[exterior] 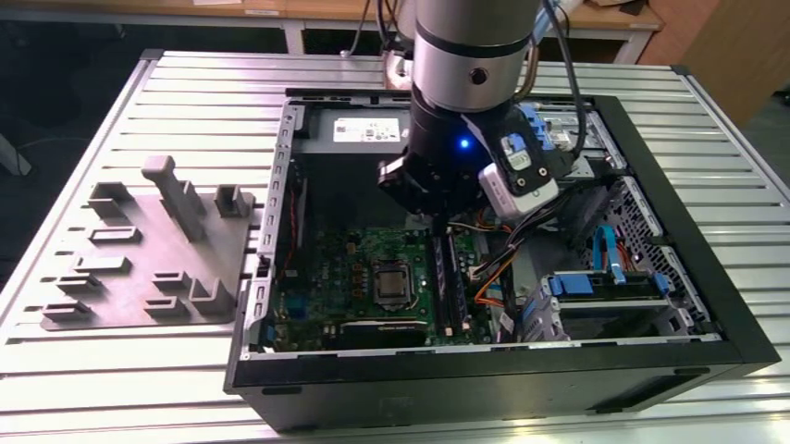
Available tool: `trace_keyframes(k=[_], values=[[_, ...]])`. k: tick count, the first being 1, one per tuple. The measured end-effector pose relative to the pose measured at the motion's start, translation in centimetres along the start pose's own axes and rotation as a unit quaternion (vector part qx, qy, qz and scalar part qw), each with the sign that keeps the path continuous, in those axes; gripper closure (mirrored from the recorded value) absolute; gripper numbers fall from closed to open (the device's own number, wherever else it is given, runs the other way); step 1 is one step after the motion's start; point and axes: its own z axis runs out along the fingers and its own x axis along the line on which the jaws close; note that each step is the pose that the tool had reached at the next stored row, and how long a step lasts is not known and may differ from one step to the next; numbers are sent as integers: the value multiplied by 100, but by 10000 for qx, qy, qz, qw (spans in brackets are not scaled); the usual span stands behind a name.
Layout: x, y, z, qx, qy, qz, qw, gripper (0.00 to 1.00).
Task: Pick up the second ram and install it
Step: 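Insert the second ram into the second slot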
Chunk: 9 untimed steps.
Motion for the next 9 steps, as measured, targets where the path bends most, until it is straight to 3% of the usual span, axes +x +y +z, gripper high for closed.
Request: trace_keyframes(k=[9], values=[[-56, 2, 46, -3, 0, 7, 10000, 89]])
